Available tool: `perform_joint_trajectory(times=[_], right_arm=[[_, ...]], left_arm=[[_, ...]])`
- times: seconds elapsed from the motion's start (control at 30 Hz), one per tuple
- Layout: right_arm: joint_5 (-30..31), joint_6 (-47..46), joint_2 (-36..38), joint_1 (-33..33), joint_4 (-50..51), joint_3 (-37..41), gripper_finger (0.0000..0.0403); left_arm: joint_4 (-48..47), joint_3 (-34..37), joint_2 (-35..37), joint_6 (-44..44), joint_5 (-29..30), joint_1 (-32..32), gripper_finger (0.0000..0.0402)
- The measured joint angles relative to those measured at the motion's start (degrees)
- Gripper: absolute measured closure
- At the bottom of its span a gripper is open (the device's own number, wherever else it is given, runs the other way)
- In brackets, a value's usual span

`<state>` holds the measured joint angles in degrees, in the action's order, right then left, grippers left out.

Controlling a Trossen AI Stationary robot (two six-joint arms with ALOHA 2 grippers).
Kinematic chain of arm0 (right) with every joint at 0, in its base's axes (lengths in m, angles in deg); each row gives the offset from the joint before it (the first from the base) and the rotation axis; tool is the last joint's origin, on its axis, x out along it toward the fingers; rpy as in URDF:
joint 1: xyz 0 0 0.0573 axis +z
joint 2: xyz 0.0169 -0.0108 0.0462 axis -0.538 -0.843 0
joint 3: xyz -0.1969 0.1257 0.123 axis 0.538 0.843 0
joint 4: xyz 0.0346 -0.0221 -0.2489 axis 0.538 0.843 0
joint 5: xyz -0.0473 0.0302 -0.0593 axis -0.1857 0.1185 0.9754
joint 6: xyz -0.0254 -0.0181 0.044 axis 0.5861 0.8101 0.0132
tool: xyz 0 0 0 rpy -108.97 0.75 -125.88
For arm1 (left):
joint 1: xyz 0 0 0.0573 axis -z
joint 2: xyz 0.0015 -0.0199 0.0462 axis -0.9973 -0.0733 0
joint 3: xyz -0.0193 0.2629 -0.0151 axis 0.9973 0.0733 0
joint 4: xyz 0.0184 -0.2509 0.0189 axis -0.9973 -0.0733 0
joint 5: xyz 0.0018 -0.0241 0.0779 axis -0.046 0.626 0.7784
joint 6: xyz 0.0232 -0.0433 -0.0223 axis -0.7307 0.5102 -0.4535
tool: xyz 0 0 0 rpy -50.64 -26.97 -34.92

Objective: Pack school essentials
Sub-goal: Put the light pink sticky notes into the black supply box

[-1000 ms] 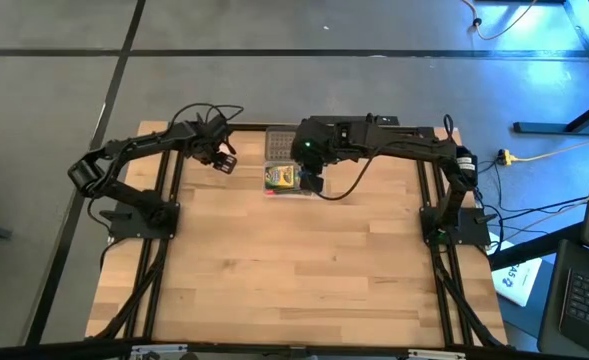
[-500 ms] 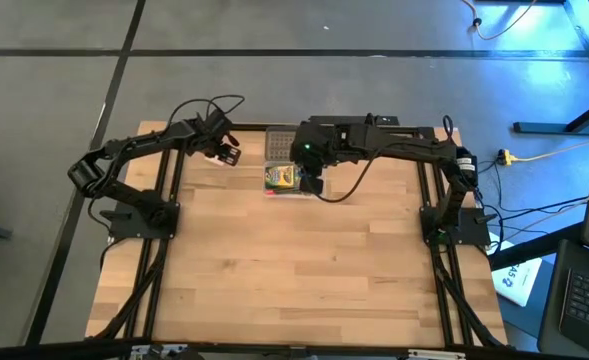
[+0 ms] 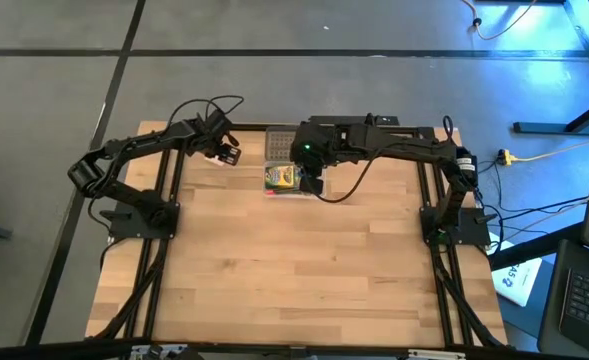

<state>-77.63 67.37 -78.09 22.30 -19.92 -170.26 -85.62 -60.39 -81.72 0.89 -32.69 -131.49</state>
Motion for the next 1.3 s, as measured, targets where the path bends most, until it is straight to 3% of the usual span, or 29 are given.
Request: perform_joint_trajectory(times=[0.93, 1.1, 1.3], right_arm=[[0.00, 0.02, -0.02, 0.00, 0.00, 0.01, 0.0297], [0.00, 0.02, -0.05, 0.00, 0.00, 0.02, 0.0297], [0.00, 0.02, -0.07, 0.00, 0.00, 0.02, 0.0297]], left_arm=[[-5.10, 0.00, 0.00, 6.55, -0.22, 0.44, 0.0222], [-5.19, 0.00, 0.00, 7.98, 1.29, 0.44, 0.0174], [-5.54, 0.00, 0.00, 7.38, 2.68, -0.39, 0.0058]])
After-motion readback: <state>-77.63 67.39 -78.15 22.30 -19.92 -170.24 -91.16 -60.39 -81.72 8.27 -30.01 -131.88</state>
